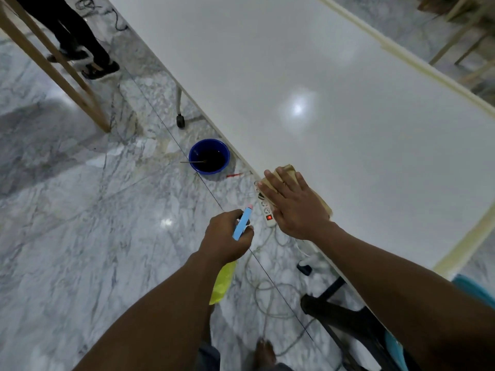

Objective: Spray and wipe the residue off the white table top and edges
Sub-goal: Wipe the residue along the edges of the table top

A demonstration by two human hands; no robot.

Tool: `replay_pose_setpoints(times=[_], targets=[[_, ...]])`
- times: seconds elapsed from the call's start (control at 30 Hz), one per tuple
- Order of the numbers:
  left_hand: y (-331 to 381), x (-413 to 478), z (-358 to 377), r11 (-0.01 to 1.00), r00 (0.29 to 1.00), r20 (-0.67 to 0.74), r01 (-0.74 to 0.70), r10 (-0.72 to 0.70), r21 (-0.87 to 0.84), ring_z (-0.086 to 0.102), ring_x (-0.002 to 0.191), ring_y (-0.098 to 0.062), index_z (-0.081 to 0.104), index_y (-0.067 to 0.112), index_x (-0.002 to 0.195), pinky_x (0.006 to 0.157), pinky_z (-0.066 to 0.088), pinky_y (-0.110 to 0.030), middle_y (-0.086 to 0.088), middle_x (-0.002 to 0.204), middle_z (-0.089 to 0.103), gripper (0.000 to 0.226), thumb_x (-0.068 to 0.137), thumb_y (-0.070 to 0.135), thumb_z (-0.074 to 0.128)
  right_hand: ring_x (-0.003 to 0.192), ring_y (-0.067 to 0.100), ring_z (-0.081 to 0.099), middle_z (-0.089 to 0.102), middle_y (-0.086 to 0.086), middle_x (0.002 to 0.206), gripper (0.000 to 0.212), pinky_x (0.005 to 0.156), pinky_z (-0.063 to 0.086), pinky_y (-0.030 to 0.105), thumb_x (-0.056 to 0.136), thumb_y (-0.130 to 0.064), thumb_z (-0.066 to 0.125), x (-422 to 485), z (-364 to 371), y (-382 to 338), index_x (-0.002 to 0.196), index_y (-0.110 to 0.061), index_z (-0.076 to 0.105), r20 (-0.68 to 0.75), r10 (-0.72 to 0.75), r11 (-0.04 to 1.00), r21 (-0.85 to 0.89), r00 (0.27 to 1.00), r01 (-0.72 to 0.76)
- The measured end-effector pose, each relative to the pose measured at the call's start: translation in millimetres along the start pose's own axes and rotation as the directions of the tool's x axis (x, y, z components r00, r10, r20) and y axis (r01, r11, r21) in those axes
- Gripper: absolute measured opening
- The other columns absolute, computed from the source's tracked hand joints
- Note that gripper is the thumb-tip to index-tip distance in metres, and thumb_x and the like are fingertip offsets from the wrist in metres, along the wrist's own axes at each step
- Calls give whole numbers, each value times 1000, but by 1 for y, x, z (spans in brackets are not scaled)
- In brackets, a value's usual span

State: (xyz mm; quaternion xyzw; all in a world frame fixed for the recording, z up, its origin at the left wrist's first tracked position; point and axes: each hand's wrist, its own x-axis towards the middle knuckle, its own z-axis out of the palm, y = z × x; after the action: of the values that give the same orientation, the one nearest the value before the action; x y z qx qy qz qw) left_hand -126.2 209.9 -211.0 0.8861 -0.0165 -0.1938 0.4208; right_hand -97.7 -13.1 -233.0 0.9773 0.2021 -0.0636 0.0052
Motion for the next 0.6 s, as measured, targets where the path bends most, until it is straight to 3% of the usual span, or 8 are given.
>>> replay_pose_setpoints(times=[0.2,0.43,0.6], targets=[[20,-51,62,999,999,22,-26,27,-25,71,65,-34,69,14,89,64,64,-53,-13,76,71,25,79,37,64,154,28,1,5,2,168,69,121,12,56,92,-34,32,-87,11,5,159,-26,15,25,9,1000,-7,1000,-9],[39,-99,116,995,994,59,-92,90,34,71,63,-33,69,15,88,63,64,-51,-11,75,71,11,86,26,70,154,26,-3,-1,2,168,72,123,12,54,93,-29,33,-191,25,11,160,-20,6,29,80,996,-33,996,-79],[51,-129,136,995,990,101,-101,100,11,72,66,-34,69,15,90,66,65,-51,-11,76,71,23,80,35,65,154,26,-6,-4,3,168,75,124,9,52,91,-29,33,-251,30,11,159,-17,4,43,113,993,-32,993,-112]])
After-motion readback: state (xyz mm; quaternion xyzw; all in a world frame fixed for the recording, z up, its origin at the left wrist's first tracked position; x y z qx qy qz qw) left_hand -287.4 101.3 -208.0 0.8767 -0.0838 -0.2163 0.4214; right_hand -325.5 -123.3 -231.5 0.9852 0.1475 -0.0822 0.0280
